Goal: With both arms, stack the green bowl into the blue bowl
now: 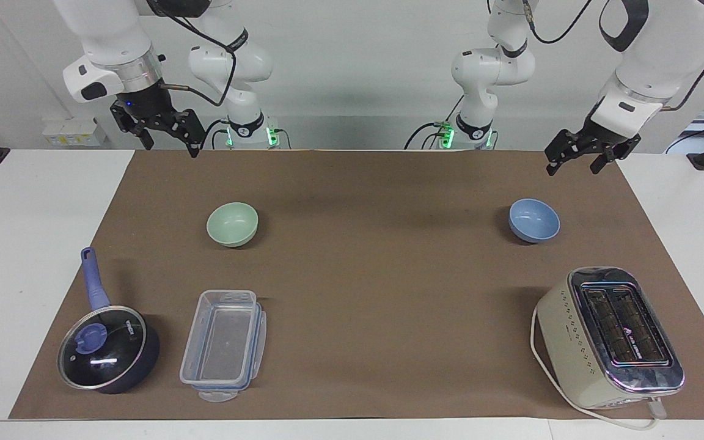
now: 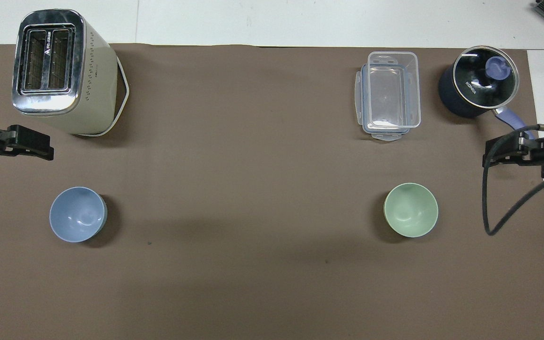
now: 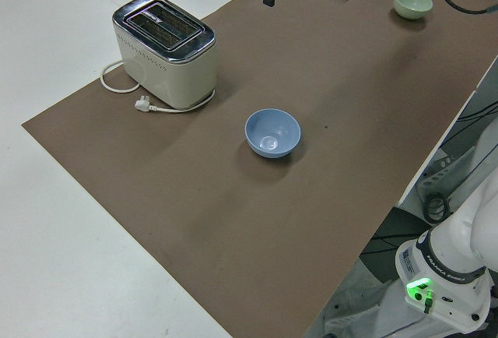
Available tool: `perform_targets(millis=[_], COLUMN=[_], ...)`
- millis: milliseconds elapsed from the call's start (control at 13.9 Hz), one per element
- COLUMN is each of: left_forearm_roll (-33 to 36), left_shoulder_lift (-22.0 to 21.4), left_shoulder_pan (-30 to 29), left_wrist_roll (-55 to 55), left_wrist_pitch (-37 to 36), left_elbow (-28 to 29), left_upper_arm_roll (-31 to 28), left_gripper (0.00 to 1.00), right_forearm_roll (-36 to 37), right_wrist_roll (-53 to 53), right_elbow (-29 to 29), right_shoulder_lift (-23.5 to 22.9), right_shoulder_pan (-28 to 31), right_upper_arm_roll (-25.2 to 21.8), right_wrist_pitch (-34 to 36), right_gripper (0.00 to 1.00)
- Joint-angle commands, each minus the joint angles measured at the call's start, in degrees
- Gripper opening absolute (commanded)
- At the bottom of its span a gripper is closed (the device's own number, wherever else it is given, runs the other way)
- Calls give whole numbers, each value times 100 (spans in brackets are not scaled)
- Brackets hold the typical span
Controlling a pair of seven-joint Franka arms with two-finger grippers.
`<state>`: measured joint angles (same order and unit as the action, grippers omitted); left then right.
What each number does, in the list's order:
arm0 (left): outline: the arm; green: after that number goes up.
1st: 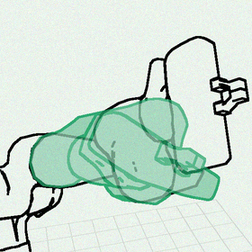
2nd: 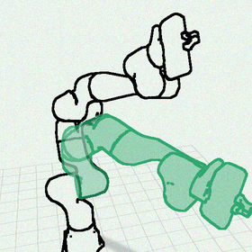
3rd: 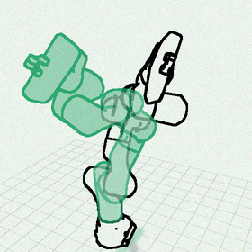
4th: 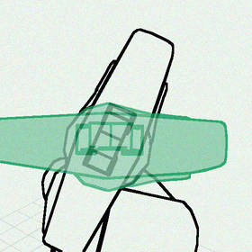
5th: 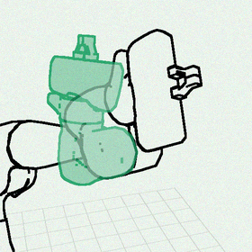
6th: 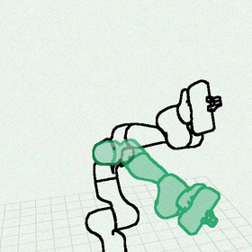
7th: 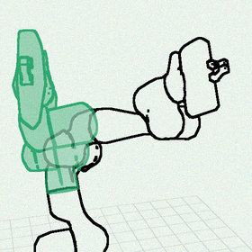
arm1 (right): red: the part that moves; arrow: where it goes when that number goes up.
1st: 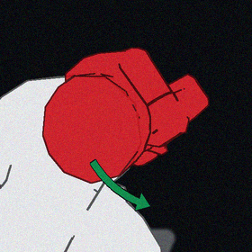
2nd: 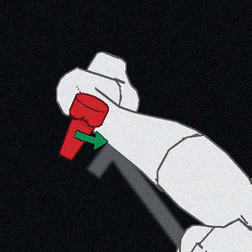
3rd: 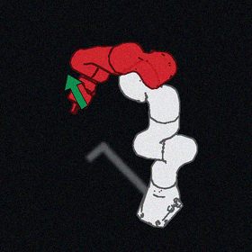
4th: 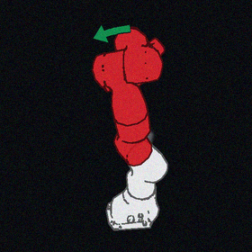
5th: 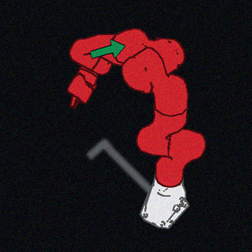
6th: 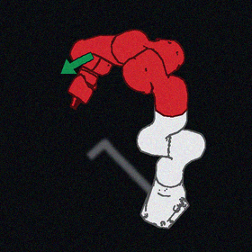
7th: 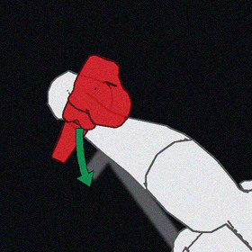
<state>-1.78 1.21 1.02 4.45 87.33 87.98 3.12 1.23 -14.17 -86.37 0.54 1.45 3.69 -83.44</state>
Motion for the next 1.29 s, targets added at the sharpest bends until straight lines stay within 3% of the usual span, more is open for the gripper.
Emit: perform_targets(millis=[0,646,1219], left_forearm_roll=[55,55,55], left_shoulder_lift=[-207,-244,-384], left_shoulder_pan=[-32,-190,-769], left_wrist_roll=[-93,-286,-1208], left_wrist_pitch=[-59,125,1170], left_elbow=[262,623,1704], left_upper_arm_roll=[-13,-22,-22], left_gripper=[100,100,100], right_forearm_roll=[-105,-105,-114], right_wrist_roll=[-94,-51,-85], right_elbow=[-214,-214,-205], right_shoulder_lift=[165,157,156], right_shoulder_pan=[49,57,49], right_upper_arm_roll=[17,18,18], right_wrist_pitch=[-129,-102,-111], right_gripper=[100,100,100])
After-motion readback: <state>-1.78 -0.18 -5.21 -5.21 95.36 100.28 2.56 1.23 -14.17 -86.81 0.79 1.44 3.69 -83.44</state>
